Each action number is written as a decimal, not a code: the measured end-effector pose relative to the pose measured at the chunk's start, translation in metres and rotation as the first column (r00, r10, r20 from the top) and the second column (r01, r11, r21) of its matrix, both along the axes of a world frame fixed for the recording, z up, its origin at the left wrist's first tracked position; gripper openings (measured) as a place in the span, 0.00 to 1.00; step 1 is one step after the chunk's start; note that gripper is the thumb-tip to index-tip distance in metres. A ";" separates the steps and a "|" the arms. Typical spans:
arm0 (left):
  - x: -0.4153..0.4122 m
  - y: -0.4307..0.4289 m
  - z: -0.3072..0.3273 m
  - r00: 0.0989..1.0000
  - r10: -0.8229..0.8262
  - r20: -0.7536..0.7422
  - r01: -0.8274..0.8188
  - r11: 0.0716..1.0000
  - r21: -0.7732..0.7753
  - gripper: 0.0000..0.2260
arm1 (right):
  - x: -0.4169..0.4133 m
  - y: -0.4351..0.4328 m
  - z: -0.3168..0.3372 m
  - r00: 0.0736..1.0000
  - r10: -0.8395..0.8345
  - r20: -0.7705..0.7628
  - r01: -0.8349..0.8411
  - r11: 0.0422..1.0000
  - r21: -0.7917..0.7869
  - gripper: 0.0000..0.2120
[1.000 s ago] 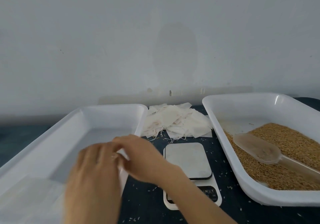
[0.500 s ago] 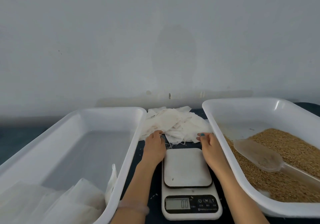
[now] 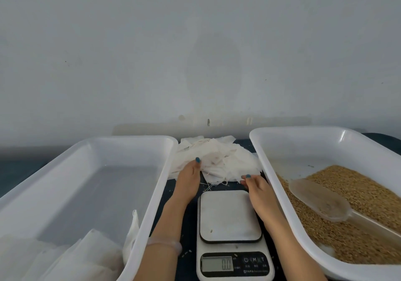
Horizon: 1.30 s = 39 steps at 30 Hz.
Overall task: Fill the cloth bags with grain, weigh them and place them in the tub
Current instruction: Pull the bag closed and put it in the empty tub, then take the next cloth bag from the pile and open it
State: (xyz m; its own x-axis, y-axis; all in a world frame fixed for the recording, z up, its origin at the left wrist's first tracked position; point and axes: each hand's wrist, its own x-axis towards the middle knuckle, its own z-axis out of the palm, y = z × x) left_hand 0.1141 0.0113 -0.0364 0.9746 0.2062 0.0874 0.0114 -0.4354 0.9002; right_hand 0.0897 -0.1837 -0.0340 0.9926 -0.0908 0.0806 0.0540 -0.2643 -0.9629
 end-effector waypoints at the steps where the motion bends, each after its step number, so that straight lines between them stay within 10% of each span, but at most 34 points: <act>1: -0.004 0.001 0.002 0.999 0.041 0.016 -0.040 0.999 -0.030 0.22 | 0.000 0.000 -0.001 1.000 0.004 -0.002 -0.004 1.000 -0.008 0.08; 9: -0.034 -0.006 0.008 0.936 0.304 0.178 -0.230 0.910 -0.345 0.05 | -0.001 -0.001 -0.003 0.993 0.081 0.090 -0.081 0.997 -0.010 0.08; 13: -0.047 -0.009 0.017 0.972 0.095 0.216 0.094 0.682 -0.726 0.09 | -0.008 0.007 0.005 0.958 0.203 0.201 -0.207 0.978 0.001 0.12; 17: -0.058 -0.013 0.018 0.965 -0.055 0.256 0.208 0.758 -0.618 0.15 | -0.016 0.012 0.014 0.947 0.269 0.178 -0.282 0.958 0.051 0.24; 24: -0.062 -0.017 0.032 0.950 -0.156 0.269 0.310 0.543 -0.780 0.10 | -0.025 0.010 0.024 0.932 0.336 0.136 -0.347 0.935 0.071 0.18; 31: -0.063 -0.020 0.029 0.951 0.030 0.309 0.133 0.860 -0.493 0.11 | -0.024 0.008 0.028 0.935 0.301 0.185 -0.338 0.915 0.222 0.25; 39: -0.066 -0.020 0.035 0.940 -0.012 0.340 0.183 0.861 -0.474 0.12 | -0.023 0.009 0.025 0.955 0.227 0.191 -0.261 0.950 0.174 0.06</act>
